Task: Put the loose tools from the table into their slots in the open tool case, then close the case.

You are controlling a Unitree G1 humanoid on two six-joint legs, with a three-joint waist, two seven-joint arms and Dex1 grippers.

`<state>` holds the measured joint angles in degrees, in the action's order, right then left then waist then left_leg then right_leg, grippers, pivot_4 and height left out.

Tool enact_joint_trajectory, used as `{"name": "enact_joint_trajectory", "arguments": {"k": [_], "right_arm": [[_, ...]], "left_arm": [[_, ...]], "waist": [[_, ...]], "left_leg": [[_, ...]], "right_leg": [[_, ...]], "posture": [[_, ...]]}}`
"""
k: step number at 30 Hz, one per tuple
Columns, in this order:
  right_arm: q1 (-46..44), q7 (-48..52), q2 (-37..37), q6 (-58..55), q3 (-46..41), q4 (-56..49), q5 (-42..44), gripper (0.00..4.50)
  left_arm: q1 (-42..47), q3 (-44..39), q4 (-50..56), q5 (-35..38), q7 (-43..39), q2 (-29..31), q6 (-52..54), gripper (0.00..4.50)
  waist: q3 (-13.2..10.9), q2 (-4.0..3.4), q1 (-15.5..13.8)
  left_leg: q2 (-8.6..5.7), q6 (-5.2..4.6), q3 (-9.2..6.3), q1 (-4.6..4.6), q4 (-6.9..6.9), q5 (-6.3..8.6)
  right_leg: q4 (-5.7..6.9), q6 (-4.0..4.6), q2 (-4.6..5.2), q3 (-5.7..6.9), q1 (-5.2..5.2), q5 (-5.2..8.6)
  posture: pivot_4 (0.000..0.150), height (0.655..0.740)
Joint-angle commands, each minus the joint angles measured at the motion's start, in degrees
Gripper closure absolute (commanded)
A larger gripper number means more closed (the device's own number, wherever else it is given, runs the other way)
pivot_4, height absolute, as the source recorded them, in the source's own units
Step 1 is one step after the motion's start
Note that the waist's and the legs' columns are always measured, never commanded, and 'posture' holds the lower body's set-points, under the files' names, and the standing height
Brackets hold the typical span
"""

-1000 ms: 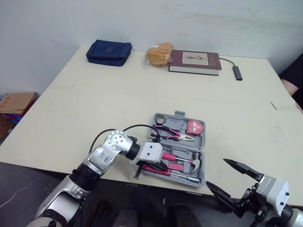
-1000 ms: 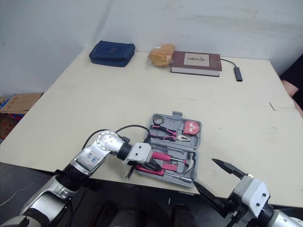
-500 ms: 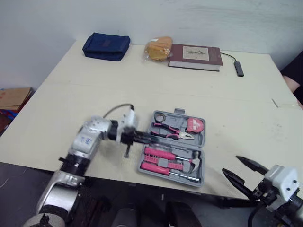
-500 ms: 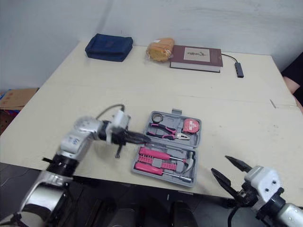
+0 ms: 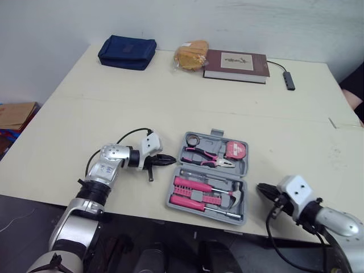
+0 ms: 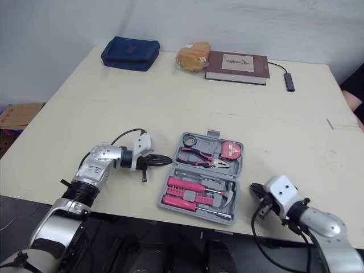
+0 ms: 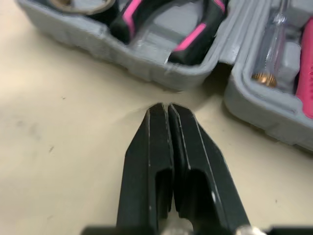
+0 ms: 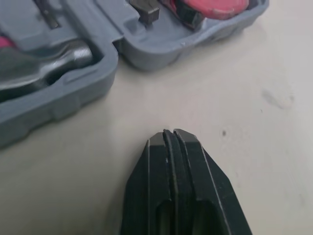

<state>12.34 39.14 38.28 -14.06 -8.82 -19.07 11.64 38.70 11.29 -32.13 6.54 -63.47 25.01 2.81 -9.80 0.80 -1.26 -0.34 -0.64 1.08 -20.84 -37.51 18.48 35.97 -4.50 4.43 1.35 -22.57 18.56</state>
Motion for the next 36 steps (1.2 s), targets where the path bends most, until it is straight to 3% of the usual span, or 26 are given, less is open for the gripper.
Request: {"name": "enact_joint_trajectory", "arguments": {"k": [1, 12, 22, 26, 27, 29, 33, 36], "right_arm": [[-3.3, 0.3, -0.7, -0.1, 3.6, 0.9, -1.6, 4.46], [-12.9, 1.6, -1.2, -1.7, 7.8, 4.8, -2.0, 4.46], [-10.1, 3.6, 0.5, -4.2, 5.1, 2.0, 0.4, 4.46], [-7.4, 2.2, 0.9, -6.2, -0.1, -0.5, 2.3, 4.46], [-6.3, 2.1, 1.1, -9.1, -2.5, -2.1, 4.3, 4.49], [-3.5, 3.6, 2.8, -11.9, -7.8, -5.8, 7.4, 3.84], [-4.6, 1.1, 2.1, -24.1, -16.0, -12.9, 20.3, 2.0], [-7.4, -4.5, 6.1, -44.1, -20.2, -17.0, 29.3, 0.66]], "left_arm": [[-1.8, 0.1, 3.0, 0.7, -1.2, -0.4, 1.3, 4.5], [-7.2, -0.7, 11.4, 0.7, 0.0, 0.7, 5.1, 4.5], [-5.1, -1.9, 6.7, -1.0, 3.2, 1.5, 3.0, 4.5], [-3.9, -4.1, 6.2, 0.5, 3.5, 2.9, 5.1, 4.5], [-3.4, -4.9, 5.8, 0.7, 3.8, 3.6, 6.0, 4.23], [-1.5, -7.1, 5.8, 2.3, 3.4, 5.2, 7.4, 3.76], [1.4, -9.2, 10.5, 5.9, 2.9, 6.5, 17.9, 1.91], [4.2, -8.7, 15.1, 7.3, 4.2, 7.4, 30.6, 0.7]], "waist": [[0.0, 0.0, 0.0], [0.0, -0.01, 1.2], [0.0, -0.01, 1.1], [0.0, -0.01, 1.1], [0.0, -0.01, 1.1], [0.0, -0.07, 1.1], [-0.1, -0.1, 1.4], [-0.2, -0.12, 1.3]], "left_leg": [[0.0, 0.0, 0.0, 0.0, 0.0, 0.0], [0.0, -0.01, -0.01, 0.01, -0.11, -0.01], [0.0, -0.09, -0.03, 0.07, -0.12, 0.04], [0.0, -0.09, -0.02, 0.07, -0.12, 0.04], [0.0, -0.09, -0.03, 0.06, -0.12, 0.04], [0.0, -0.08, -0.05, 0.03, -0.12, 0.04], [0.01, -0.07, -0.07, -0.08, -0.13, 0.03], [0.01, -0.07, -0.11, -0.1, -0.17, 0.03]], "right_leg": [[0.02, 0.0, 0.0, 0.0, 0.0, 0.0], [0.1, -0.01, 0.01, -0.02, 0.02, -0.01], [0.16, -0.01, 0.01, 0.0, 0.06, -0.01], [0.15, -0.01, 0.01, -0.01, 0.07, -0.01], [0.15, -0.01, 0.01, 0.0, 0.07, -0.01], [0.16, -0.01, 0.01, 0.01, 0.05, -0.01], [0.17, -0.02, 0.01, 0.03, -0.03, -0.02], [0.17, -0.03, 0.01, 0.05, -0.01, -0.02]], "posture": [[0.15, 0.74], [0.15, 0.74], [0.15, 0.74], [0.15, 0.74], [0.15, 0.74], [0.15, 0.74], [0.15, 0.74], [0.15, 0.74]]}}
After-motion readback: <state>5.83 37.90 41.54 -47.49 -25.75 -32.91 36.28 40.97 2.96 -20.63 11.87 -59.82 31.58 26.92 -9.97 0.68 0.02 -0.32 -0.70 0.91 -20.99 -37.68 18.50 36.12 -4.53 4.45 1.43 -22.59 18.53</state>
